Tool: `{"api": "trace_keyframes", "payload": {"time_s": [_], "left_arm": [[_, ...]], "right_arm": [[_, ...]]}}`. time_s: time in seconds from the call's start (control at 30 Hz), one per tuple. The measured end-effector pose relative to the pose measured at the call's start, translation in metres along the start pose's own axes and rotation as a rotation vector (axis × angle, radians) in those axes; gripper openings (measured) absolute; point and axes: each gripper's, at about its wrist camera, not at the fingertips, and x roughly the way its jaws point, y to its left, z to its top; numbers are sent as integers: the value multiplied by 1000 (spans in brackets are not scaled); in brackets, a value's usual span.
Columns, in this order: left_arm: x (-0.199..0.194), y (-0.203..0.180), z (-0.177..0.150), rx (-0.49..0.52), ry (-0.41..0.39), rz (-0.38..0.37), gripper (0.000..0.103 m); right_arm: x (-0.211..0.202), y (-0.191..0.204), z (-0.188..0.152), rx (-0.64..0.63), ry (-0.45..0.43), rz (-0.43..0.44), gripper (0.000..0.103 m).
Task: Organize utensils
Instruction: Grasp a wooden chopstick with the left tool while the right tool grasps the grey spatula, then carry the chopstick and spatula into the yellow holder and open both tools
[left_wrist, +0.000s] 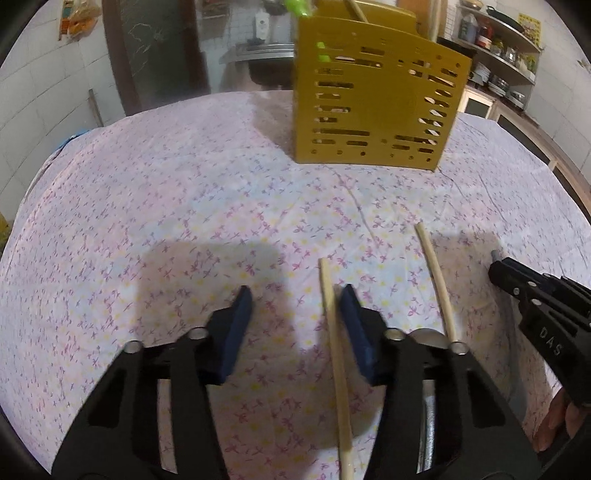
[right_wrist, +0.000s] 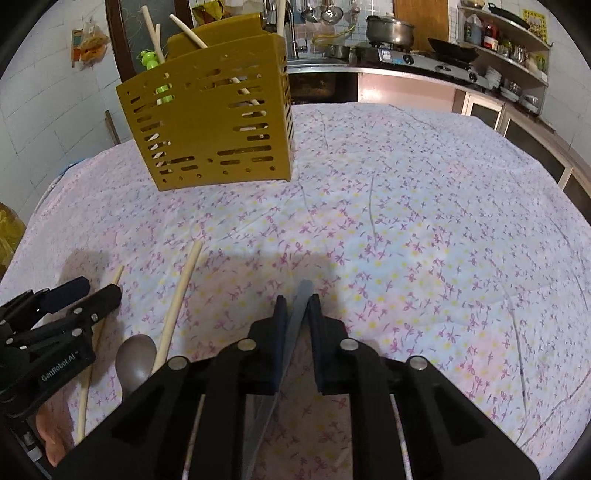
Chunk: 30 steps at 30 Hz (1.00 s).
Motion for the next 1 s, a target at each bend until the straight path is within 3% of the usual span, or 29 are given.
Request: {"api": "trace_keyframes", "payload": {"time_s": [0.3, 0.6, 1.0], "left_arm": [[2, -9, 3, 36, 4, 4, 8], [-3, -6, 3, 20, -21, 4, 6], [-60, 9, 5, -9, -245, 30, 6]], "right_arm": [[-1, 3, 0, 8, -8, -38, 11], [-10, -1, -1, 16, -49, -17, 7], [-46, 5, 1, 0, -207, 20, 7]]}}
